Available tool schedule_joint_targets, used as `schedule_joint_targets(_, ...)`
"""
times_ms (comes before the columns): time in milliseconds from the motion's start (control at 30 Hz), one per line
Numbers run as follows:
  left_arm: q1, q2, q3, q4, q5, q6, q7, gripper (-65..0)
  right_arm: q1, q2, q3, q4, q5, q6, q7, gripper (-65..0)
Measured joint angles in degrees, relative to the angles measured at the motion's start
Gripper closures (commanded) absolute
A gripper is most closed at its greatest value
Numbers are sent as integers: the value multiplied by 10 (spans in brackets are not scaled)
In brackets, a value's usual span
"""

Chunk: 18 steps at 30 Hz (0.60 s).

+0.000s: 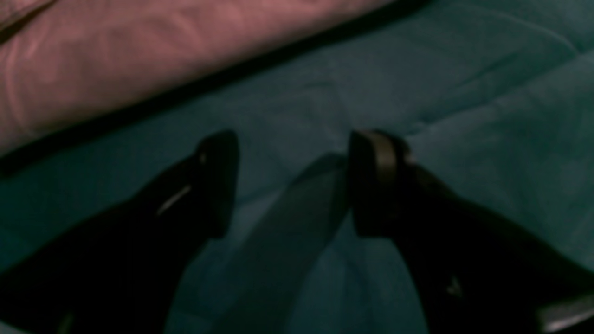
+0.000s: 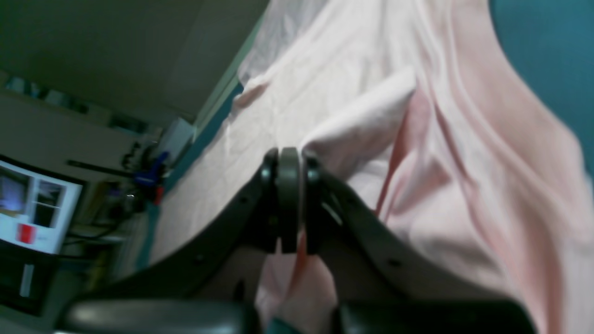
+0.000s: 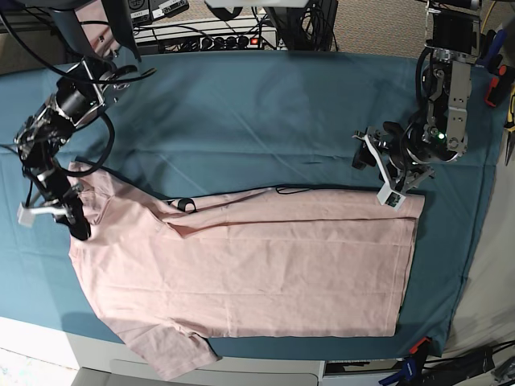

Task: Fold the T-shirt properly
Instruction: 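Lower the right gripper to the folded edge near the sleeve and grasp, then pull the grasped edge toward the robot with the right gripper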

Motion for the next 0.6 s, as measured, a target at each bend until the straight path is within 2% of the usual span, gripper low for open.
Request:
schedule_joint_targets(333,0,0,0,0,0,0,0,-378,35,0,-151,-1,-118,0,91,0)
schedule_joint_targets(533,0,0,0,0,-1,0,0,-378,59,0,-189,-1,-180,0,131,0)
schedule_joint_targets(600,0,0,0,0,-1,0,0,-378,65,0,-190,-1,-185,-12,139,0)
